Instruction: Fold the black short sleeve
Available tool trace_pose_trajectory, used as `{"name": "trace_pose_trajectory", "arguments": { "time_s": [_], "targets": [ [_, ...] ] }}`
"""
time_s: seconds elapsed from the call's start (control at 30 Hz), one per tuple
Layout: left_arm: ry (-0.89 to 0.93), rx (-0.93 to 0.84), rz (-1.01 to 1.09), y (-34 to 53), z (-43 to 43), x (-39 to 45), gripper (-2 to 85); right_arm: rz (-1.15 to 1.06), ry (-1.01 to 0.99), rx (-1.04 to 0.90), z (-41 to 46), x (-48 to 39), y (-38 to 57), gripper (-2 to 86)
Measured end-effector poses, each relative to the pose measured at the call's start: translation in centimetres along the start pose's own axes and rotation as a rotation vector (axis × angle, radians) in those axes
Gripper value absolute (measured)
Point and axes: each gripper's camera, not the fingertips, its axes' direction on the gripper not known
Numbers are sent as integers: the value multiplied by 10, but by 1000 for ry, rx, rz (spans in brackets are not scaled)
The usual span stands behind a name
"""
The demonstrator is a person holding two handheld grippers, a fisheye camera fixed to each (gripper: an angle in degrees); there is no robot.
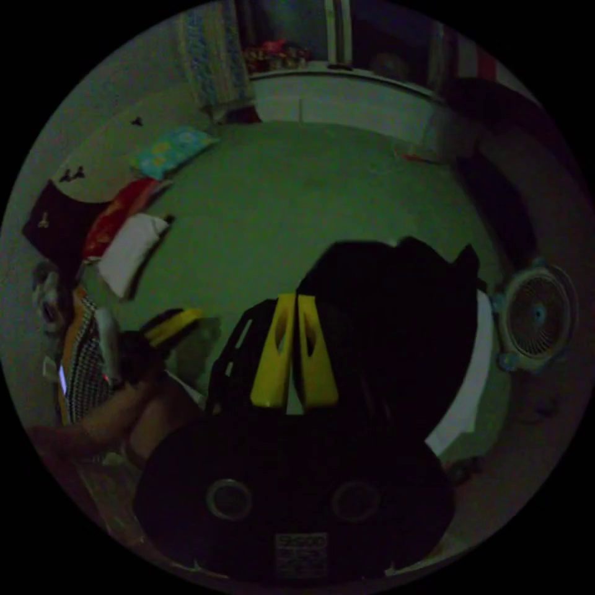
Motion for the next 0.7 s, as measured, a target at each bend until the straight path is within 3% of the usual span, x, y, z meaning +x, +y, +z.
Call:
{"name": "trace_pose_trajectory", "arguments": {
  "time_s": [0.3, 0.4, 0.53, 0.7],
  "targets": [
    [-63, -28, -264, 28, -24, -75, -3, -136, -358, 191, -3, -132, -55, 3],
    [-42, -2, -372, 42, -36, -108, -3, -187, -482, 188, -10, -137, -56, 74],
    [-27, 17, -411, 56, -48, -145, -2, -182, -326, 171, -12, -95, -23, 124],
    [19, -43, -357, 58, -45, -175, 7, 48, -204, 49, 16, -5, 40, 130]
  ]
}}
